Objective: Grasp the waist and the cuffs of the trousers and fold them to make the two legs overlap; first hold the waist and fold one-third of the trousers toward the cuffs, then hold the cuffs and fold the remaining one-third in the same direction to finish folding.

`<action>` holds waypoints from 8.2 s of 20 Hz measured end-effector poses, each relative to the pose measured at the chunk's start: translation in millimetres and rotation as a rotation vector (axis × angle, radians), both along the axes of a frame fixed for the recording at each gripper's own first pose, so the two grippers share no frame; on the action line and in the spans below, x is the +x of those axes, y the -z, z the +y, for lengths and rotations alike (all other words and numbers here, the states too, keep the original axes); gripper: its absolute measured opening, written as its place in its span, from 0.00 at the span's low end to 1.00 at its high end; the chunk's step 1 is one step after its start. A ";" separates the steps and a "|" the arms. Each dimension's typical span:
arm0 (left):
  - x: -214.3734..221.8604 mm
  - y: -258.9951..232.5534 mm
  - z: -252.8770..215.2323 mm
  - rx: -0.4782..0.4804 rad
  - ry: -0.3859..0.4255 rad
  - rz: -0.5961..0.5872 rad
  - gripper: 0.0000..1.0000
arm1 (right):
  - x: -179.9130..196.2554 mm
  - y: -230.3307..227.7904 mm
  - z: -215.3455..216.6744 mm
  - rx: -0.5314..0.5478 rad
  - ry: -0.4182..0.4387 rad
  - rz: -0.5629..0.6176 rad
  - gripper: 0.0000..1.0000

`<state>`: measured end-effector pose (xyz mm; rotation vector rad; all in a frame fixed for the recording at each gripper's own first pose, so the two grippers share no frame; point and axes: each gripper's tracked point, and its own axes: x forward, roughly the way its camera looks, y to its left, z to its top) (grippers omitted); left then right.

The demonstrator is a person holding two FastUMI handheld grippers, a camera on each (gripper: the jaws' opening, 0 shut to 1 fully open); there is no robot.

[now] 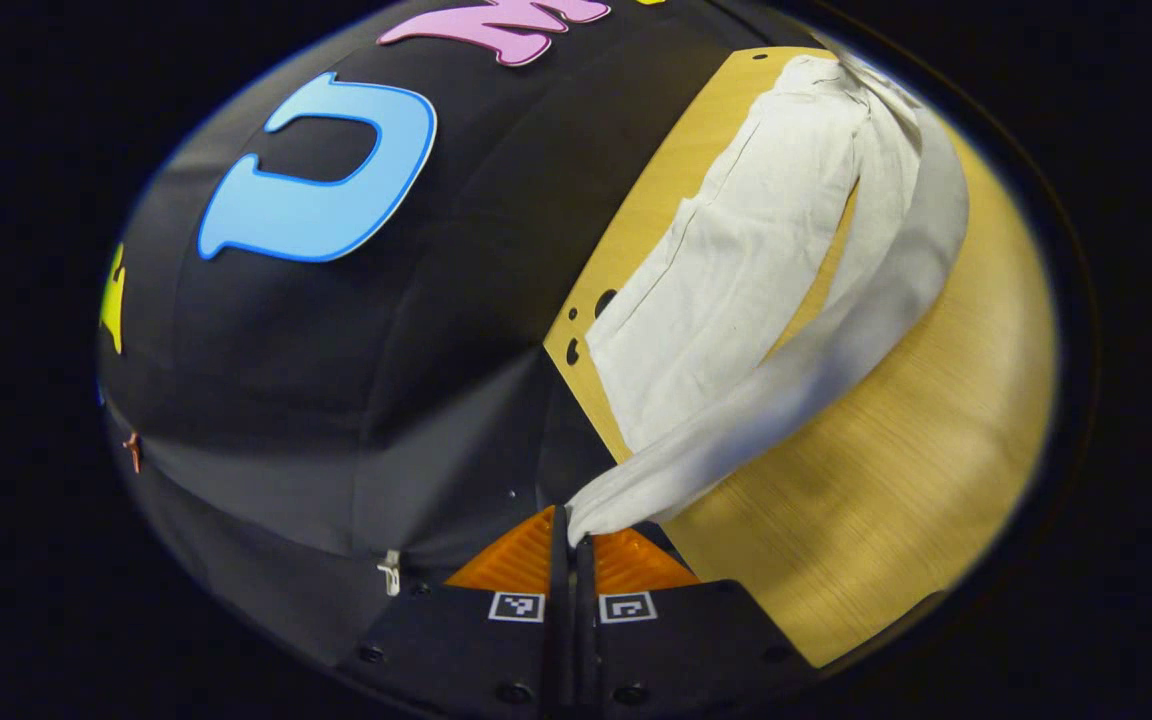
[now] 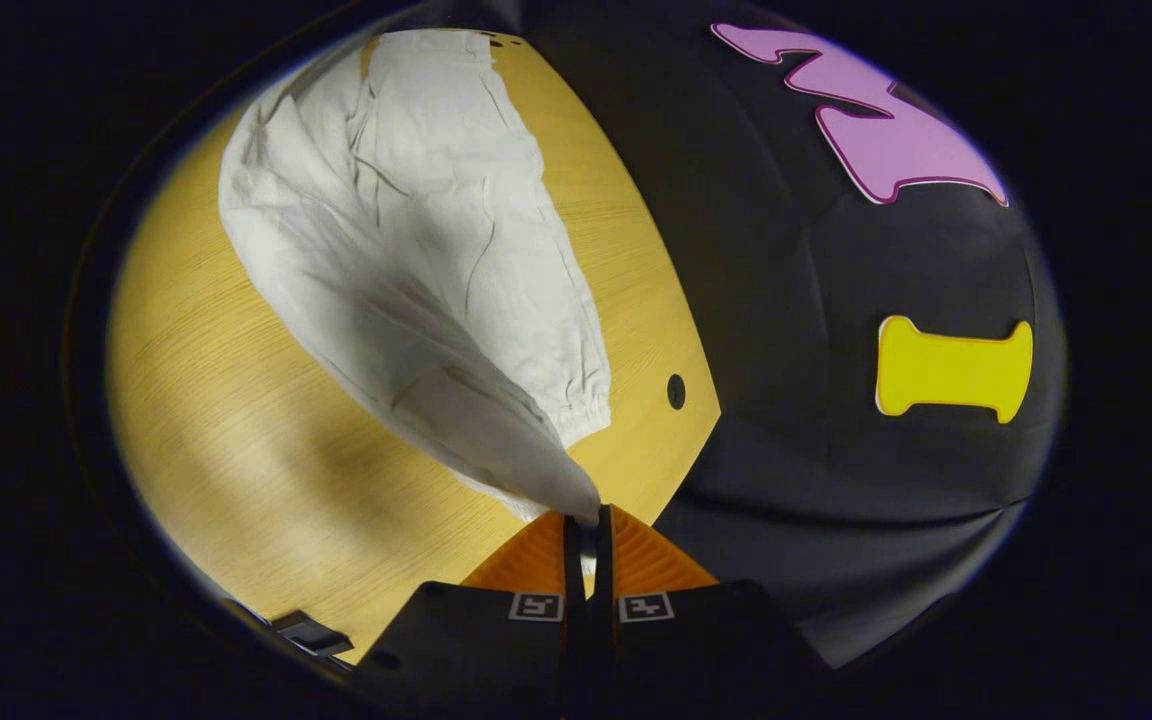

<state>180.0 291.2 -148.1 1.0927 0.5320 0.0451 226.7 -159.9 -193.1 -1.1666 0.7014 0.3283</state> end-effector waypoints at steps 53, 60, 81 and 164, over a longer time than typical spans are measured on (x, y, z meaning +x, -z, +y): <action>-112.2 -10.7 -100.3 -0.891 -0.559 -0.438 0.98 | 42.6 74.3 4.9 1.307 1.104 -0.050 0.99; -106.6 -17.8 -123.7 -0.901 -0.545 -0.462 0.98 | 44.4 83.3 9.6 1.195 1.050 -0.154 0.99; -133.4 -6.8 -155.7 -0.924 -0.490 -0.387 0.98 | 33.0 9.1 20.3 1.370 0.942 -0.216 0.10; 159.7 154.5 15.9 -1.177 -0.550 -0.169 0.89 | -218.1 -40.7 90.2 1.045 0.692 -0.085 0.96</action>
